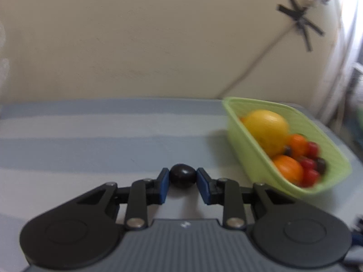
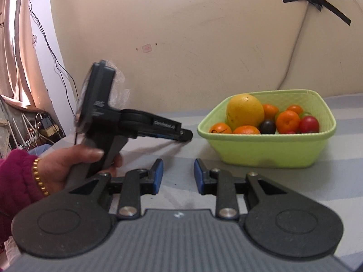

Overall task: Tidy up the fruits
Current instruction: 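Grasp the last dark cherry tomato with the left tool, then carry the dark tomato into the green basket and open the left tool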

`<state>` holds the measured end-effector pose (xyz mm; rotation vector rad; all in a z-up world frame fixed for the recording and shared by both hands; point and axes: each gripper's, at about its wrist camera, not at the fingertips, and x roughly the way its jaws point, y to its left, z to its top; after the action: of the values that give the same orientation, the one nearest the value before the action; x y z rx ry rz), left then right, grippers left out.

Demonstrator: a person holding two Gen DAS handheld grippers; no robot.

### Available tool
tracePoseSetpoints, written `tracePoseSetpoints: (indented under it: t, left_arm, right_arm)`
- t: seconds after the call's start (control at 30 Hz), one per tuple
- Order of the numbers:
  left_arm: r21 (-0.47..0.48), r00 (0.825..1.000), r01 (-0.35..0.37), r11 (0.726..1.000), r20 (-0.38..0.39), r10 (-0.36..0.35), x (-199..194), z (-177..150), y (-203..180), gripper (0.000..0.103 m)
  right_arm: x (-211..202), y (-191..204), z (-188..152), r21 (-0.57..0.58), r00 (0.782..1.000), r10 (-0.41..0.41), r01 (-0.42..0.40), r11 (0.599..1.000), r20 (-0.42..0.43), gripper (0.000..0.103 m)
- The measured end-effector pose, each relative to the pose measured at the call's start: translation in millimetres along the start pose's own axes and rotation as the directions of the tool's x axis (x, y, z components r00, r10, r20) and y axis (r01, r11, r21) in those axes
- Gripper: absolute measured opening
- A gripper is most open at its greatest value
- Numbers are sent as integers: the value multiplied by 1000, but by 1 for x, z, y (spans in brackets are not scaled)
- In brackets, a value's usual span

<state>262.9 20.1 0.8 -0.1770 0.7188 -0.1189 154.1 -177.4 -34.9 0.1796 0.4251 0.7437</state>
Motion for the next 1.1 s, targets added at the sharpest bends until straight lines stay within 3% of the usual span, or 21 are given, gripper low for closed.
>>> tracePoseSetpoints:
  t: [0.17,0.3,0.43,0.5,0.53,0.77,0.97,1.0,1.07,1.1]
  left_arm:
    - [19,991,134,991,-8,-134,-43,-31,-14,27]
    - [-65,960,269,961,-64,-273,-65,-60,-15,27]
    - [-100,939,329,939,-70,-336,-80,-82,-22,27]
    - [-135,924,363,922,-81,-375,-83,-87,-22,28]
    - [-150,915,379,913,-86,-394,-84,-88,-22,34]
    - [-248,908,380,891,-86,-411,-79,-83,-7,38]
    - [-247,901,392,886,-90,-424,-84,-87,-11,38]
    - [-241,901,392,888,-94,-423,-83,-87,-13,38]
    - [-226,905,386,894,-97,-415,-82,-90,-17,37]
    - [-220,907,382,897,-94,-410,-83,-89,-19,37]
  right_arm:
    - [-9,7,-2,-59,998,-47,45,997,-39,32]
    - [-19,17,-15,-126,993,-36,22,992,-114,32]
    - [-24,35,-30,-190,987,-26,-5,982,-160,33]
    - [-22,43,-34,-241,984,-52,10,971,-169,42]
    - [-21,47,-36,-262,983,-65,18,965,-171,45]
    - [-4,53,-32,-286,978,-72,14,958,-194,44]
    - [-13,55,-36,-296,980,-81,24,955,-183,43]
    - [-14,55,-38,-300,981,-78,21,954,-179,42]
    - [-12,59,-38,-302,981,-56,-3,953,-185,28]
    - [-12,59,-38,-308,981,-63,4,951,-181,28]
